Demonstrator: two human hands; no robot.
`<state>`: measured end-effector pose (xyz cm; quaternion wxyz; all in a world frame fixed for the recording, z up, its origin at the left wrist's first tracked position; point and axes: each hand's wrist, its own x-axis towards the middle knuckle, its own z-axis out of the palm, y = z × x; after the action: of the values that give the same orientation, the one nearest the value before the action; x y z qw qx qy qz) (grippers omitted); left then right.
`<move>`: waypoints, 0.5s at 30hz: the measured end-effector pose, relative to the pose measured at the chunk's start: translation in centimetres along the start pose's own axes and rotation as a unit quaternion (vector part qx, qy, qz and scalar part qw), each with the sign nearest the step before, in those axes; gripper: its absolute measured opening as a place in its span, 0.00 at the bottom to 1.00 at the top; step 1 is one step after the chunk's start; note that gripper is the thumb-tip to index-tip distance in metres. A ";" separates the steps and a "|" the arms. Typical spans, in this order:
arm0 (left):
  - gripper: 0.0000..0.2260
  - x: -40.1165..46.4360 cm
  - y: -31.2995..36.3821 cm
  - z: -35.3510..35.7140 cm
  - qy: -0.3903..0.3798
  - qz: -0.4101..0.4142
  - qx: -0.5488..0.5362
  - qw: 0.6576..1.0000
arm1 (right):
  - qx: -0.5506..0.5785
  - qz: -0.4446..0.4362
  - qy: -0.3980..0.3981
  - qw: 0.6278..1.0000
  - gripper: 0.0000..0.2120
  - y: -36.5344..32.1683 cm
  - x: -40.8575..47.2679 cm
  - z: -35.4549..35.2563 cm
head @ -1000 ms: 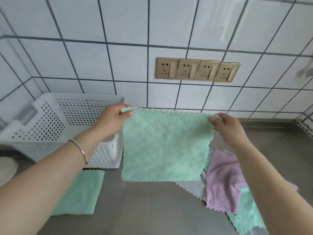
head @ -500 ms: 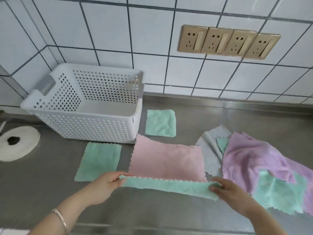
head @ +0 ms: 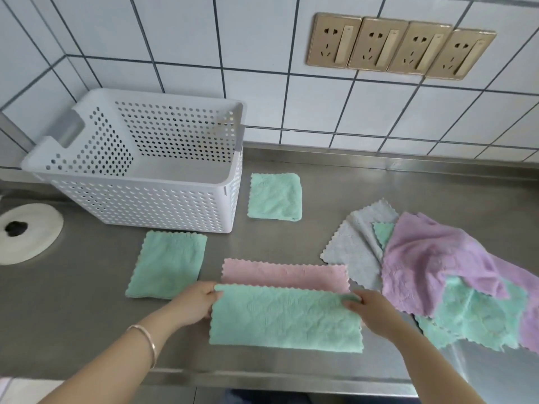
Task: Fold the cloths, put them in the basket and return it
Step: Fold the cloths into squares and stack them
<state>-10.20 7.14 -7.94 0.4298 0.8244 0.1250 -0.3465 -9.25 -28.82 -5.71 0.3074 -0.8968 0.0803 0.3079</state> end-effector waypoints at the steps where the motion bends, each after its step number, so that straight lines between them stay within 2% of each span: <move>1: 0.11 0.9 0.3 -0.2 0.031 0.001 0.016 0.999 | 0.001 -0.003 0.015 1.000 0.17 -0.3 0.9 -0.2; 5: 0.11 3.0 1.7 -0.2 0.108 -0.008 0.085 0.990 | -0.007 0.013 0.063 0.998 0.17 -1.1 3.7 -0.1; 8: 0.15 3.6 3.0 0.1 0.145 -0.022 0.144 0.979 | -0.005 0.032 0.092 0.995 0.17 -1.4 4.7 0.2; 13: 0.14 4.9 3.4 0.3 0.162 -0.043 0.179 0.970 | 0.008 0.037 0.121 0.992 0.07 -1.6 5.4 0.6; 15: 0.13 5.3 3.5 0.3 0.163 -0.052 0.196 0.966 | 0.002 0.036 0.124 0.992 0.07 -1.6 5.5 0.7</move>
<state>-4.73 4.35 -9.46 0.2153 0.9300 0.1657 -0.2475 -4.64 -26.88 -8.63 0.2855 -0.9239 0.1510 0.2053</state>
